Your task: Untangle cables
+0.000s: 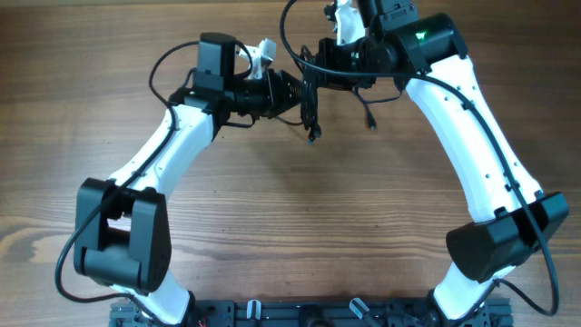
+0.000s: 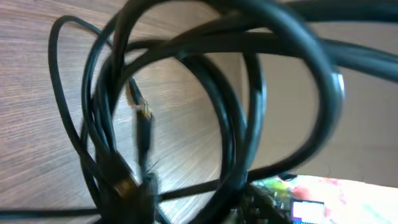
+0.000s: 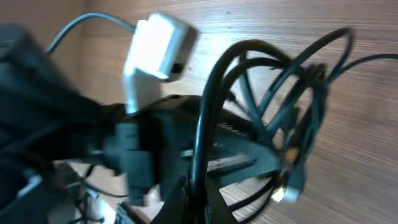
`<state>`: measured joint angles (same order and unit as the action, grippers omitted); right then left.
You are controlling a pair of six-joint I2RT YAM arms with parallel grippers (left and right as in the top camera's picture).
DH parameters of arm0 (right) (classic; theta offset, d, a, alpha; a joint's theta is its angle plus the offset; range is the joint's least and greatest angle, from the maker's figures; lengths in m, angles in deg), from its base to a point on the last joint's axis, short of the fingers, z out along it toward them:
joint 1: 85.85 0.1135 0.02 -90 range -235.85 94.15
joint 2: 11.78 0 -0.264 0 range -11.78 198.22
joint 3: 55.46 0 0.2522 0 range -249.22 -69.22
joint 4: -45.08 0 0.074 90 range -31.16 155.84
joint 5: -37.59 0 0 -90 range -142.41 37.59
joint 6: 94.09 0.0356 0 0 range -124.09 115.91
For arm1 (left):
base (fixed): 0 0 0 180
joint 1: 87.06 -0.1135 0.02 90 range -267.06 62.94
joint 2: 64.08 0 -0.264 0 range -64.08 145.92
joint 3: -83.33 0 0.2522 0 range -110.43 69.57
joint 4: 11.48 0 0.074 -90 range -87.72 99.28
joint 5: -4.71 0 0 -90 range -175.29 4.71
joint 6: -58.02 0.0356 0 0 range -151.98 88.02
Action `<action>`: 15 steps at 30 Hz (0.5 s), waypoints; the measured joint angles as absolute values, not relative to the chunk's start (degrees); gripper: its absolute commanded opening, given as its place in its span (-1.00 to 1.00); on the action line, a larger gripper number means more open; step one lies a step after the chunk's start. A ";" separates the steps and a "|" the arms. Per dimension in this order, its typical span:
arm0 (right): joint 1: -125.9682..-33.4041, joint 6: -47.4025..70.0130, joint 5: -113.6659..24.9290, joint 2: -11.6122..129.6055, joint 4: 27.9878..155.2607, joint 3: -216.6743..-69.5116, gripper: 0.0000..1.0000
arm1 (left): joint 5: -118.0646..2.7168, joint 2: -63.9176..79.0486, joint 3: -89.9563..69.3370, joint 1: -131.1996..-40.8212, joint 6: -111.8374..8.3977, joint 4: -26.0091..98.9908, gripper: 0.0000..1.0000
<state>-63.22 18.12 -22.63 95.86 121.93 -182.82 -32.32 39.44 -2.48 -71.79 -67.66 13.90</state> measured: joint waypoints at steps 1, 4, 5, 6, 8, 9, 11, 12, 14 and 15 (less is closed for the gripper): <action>-63.22 18.02 -21.58 95.84 121.89 -182.82 -0.91 | -33.30 39.75 -2.48 -71.53 -67.71 14.03 -0.60; -63.26 17.16 -16.12 95.36 119.20 -182.69 -0.91 | -38.11 39.92 -2.53 -71.03 -67.23 14.75 -0.74; -63.48 17.05 -13.30 94.63 117.23 -182.58 -0.91 | -39.69 39.92 -2.55 -71.03 -67.38 15.67 -0.75; -64.11 17.12 -9.32 93.30 114.58 -182.23 -0.91 | -41.32 39.92 -2.64 -70.96 -67.38 16.57 -0.78; -65.75 18.87 -3.03 90.83 109.56 -181.83 -0.91 | -45.26 39.92 -2.90 -70.66 -67.38 19.10 -0.78; -66.93 21.88 0.23 89.56 106.34 -181.81 -0.91 | -46.88 39.92 -2.99 -70.48 -67.42 20.15 -0.81; -70.15 27.94 6.18 87.36 99.66 -181.48 -0.92 | -49.26 39.57 -3.67 -69.98 -67.40 21.38 -0.83; -71.57 32.22 9.04 87.31 95.81 -181.18 -0.91 | -50.57 38.90 -4.32 -69.54 -67.40 21.84 -0.84; -72.99 37.60 12.12 87.31 89.82 -180.63 -0.91 | -52.58 37.80 -5.17 -69.19 -67.38 22.88 -0.91; -73.45 39.57 13.19 87.31 88.55 -180.63 -0.91 | -53.59 37.32 -5.46 -69.10 -67.40 23.37 -0.92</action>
<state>-73.45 39.57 13.19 87.31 88.55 -180.63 -53.59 37.32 -5.46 -69.10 -67.40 23.37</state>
